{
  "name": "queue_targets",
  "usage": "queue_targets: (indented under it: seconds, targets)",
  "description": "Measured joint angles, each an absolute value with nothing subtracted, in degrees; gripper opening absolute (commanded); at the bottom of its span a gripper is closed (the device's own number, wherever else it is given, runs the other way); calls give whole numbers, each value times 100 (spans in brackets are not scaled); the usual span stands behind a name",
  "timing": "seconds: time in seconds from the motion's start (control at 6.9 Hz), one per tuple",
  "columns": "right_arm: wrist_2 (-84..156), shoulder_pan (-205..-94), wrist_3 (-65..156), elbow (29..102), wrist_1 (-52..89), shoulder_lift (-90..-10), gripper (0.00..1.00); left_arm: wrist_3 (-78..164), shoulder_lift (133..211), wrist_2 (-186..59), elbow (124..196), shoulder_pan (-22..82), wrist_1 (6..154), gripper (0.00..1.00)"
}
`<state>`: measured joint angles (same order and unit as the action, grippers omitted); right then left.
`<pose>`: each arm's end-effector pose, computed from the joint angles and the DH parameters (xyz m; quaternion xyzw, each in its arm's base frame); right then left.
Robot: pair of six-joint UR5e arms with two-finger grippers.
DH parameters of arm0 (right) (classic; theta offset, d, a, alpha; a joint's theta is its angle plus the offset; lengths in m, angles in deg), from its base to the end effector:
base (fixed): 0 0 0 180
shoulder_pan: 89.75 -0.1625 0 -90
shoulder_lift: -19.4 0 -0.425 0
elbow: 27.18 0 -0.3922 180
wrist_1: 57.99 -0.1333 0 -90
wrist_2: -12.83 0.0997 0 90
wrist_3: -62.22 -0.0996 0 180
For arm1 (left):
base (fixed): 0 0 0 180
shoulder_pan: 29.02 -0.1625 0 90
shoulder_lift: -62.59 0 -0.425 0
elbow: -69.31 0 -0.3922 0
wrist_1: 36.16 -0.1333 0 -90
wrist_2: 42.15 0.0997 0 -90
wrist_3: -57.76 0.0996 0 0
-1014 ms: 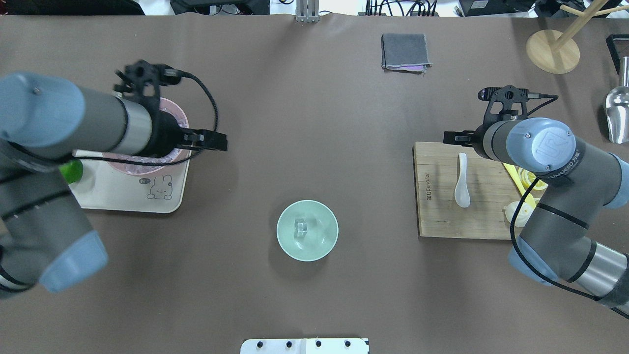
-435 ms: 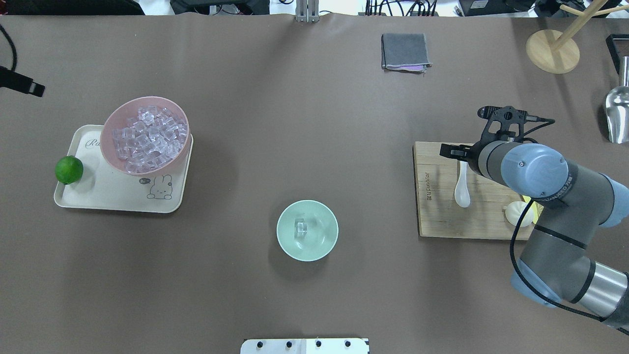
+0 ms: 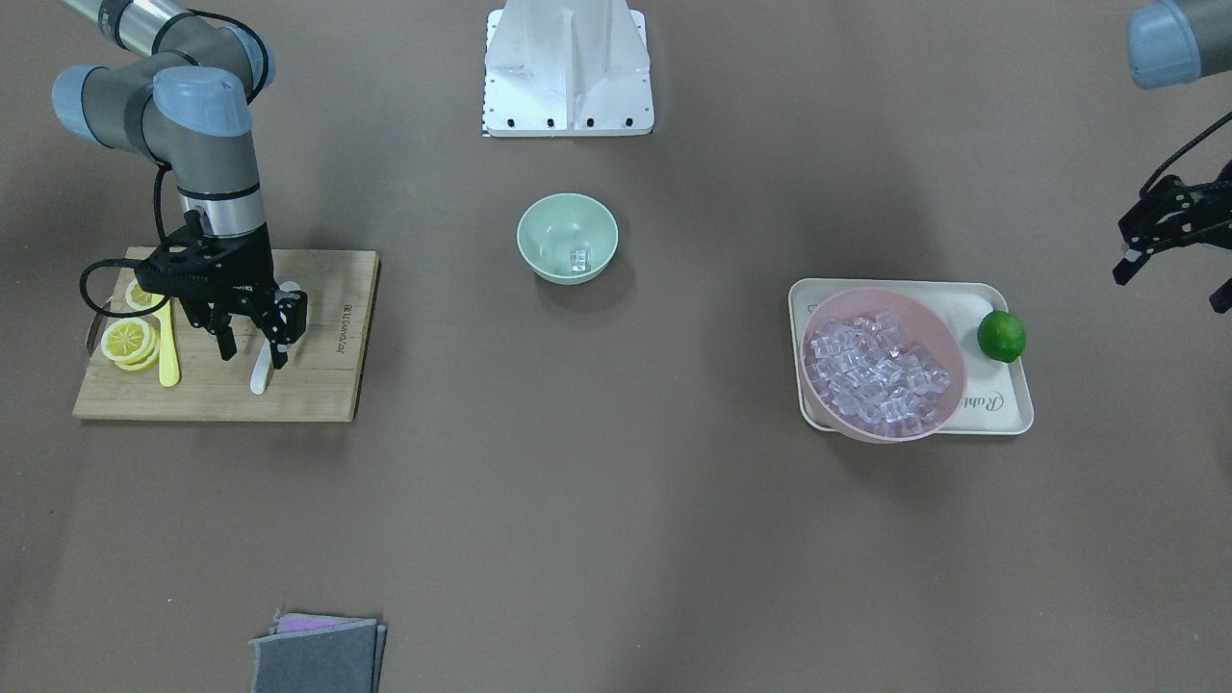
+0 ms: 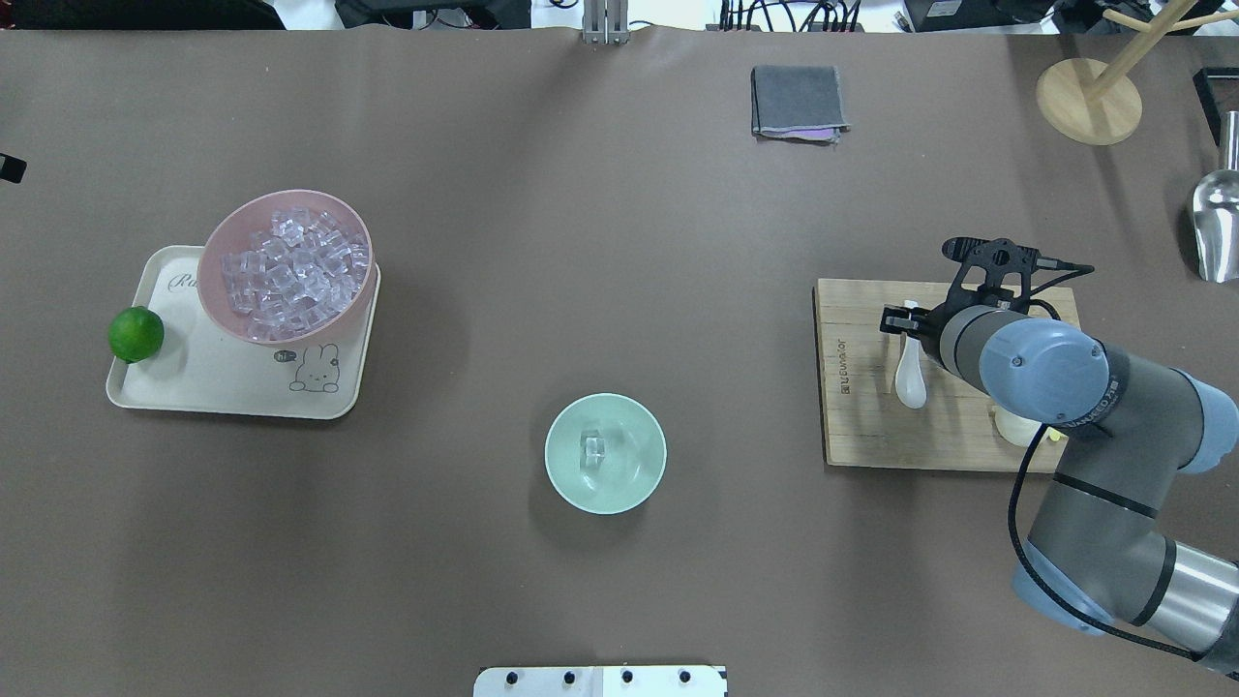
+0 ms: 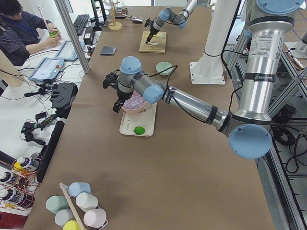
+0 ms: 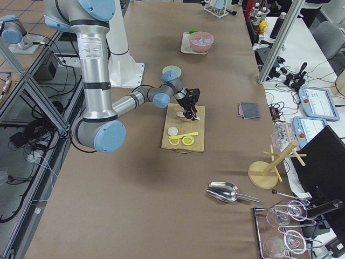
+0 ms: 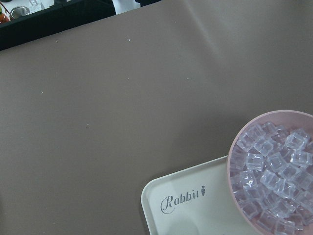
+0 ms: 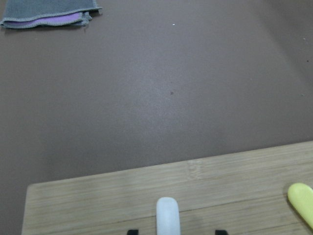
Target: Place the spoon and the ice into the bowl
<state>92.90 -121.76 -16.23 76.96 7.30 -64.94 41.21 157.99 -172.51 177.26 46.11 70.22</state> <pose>-0.3873 -0.4196 0.4526 0.2144 -0.3207 0.1960 0.9016 0.0683 -0.5253 0.4248 0.2192 0.3987 0.1043 0.8844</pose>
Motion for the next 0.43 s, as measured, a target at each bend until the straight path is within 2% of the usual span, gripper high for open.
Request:
queue_targets:
  seconds: [0.43]
  targets:
    - [9155,-12001,-1782,7698,729,-6517,56,4132,15795,-17266,17731,4621,7025,98]
